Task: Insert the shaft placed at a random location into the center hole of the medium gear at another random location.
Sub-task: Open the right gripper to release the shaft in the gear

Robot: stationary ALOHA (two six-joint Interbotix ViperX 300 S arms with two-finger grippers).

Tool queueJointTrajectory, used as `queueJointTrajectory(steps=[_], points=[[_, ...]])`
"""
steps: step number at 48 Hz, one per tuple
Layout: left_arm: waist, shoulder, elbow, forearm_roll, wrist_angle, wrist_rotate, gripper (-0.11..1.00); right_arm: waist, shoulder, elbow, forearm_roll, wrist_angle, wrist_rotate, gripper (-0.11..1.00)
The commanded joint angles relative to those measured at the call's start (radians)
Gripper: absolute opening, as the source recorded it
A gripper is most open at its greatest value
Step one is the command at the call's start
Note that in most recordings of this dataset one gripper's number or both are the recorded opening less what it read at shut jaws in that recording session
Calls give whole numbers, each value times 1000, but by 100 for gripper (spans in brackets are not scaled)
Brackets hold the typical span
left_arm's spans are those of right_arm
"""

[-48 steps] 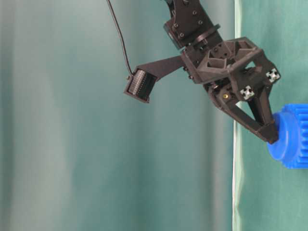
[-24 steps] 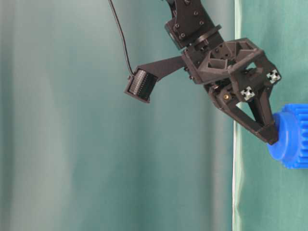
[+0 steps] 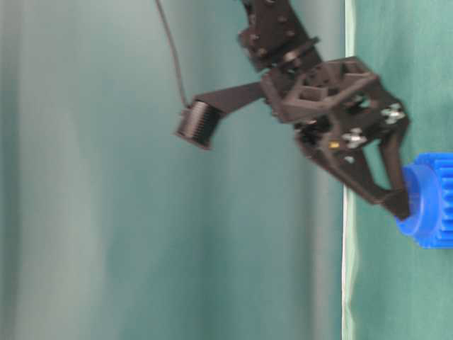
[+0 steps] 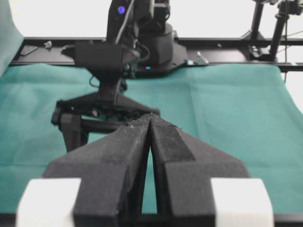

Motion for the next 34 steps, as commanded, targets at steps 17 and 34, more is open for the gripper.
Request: queueJointTrajectory(steps=[17,34], points=[[-2,8,-18,3,-6,-2,0,2,-178,11,2,63,5,84],[-2,6,-18,2,-5,-2,0,2,-264,91,3,64,9,84]])
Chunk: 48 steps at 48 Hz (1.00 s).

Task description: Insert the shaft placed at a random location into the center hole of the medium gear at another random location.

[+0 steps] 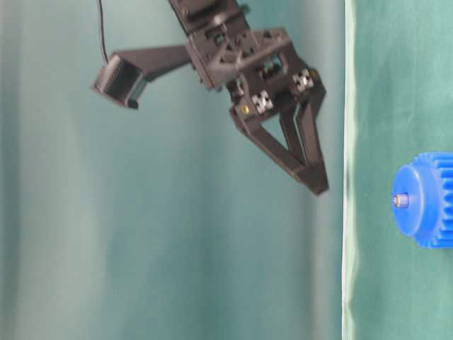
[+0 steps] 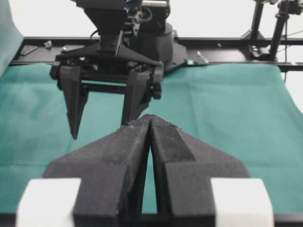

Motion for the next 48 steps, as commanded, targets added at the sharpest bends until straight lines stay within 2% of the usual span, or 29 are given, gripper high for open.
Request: queueJointTrajectory(steps=[1,26,37,48], points=[[0,6,-18,3,-6,-2,0,2,-74,20,3,0,9,84],[0,6,-18,3,6,-2,0,3,-448,296,32,-3,11,84],[0,5,-18,3,5,-2,0,2,-575,350,32,25,11,84],[-2,3,-17,3,5,-3,0,2,-624,374,32,40,11,84]])
